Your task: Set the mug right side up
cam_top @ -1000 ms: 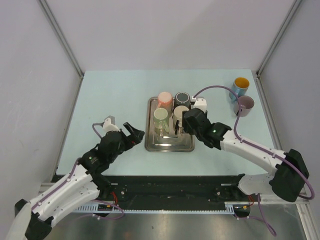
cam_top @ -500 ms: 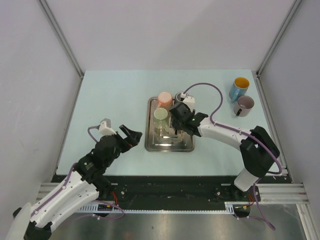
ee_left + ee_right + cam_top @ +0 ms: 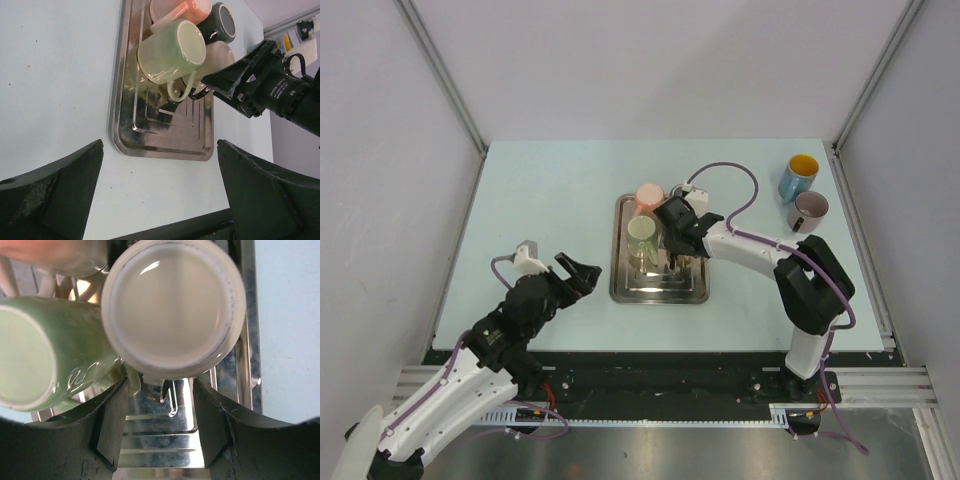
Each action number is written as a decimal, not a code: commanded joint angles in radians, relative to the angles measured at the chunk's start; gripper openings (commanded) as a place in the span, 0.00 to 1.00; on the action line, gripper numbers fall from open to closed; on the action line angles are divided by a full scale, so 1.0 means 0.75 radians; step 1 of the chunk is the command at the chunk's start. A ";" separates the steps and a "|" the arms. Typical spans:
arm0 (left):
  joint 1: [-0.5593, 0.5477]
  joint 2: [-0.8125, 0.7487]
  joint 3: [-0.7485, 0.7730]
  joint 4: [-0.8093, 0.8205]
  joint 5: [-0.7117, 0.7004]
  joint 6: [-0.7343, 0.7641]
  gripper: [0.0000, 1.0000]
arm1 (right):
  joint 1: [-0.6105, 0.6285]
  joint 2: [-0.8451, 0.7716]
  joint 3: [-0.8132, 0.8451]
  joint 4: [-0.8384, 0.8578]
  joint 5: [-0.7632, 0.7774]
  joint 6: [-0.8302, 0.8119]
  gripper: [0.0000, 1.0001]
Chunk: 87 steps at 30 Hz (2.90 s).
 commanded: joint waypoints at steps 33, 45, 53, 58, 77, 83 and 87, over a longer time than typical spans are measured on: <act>0.009 0.008 -0.034 0.019 -0.002 -0.010 0.99 | -0.080 0.074 0.107 -0.110 -0.002 -0.103 0.38; 0.009 0.012 -0.038 0.023 0.004 -0.010 0.99 | -0.082 0.088 0.107 -0.116 -0.019 -0.132 0.20; 0.009 0.039 -0.032 0.039 0.021 -0.004 0.99 | -0.084 0.080 0.105 -0.138 -0.019 -0.156 0.05; 0.009 0.051 -0.034 0.046 0.035 -0.002 0.99 | -0.088 0.086 0.105 -0.155 -0.051 -0.185 0.00; 0.009 -0.006 -0.075 0.158 0.056 0.043 0.97 | -0.041 -0.356 -0.136 -0.096 -0.064 -0.355 0.00; 0.009 0.041 -0.079 0.225 0.143 0.055 0.97 | -0.049 -0.435 -0.205 -0.036 -0.125 -0.351 0.00; 0.007 0.067 -0.075 0.272 0.205 0.057 0.97 | -0.053 -0.515 -0.242 0.009 -0.198 -0.347 0.00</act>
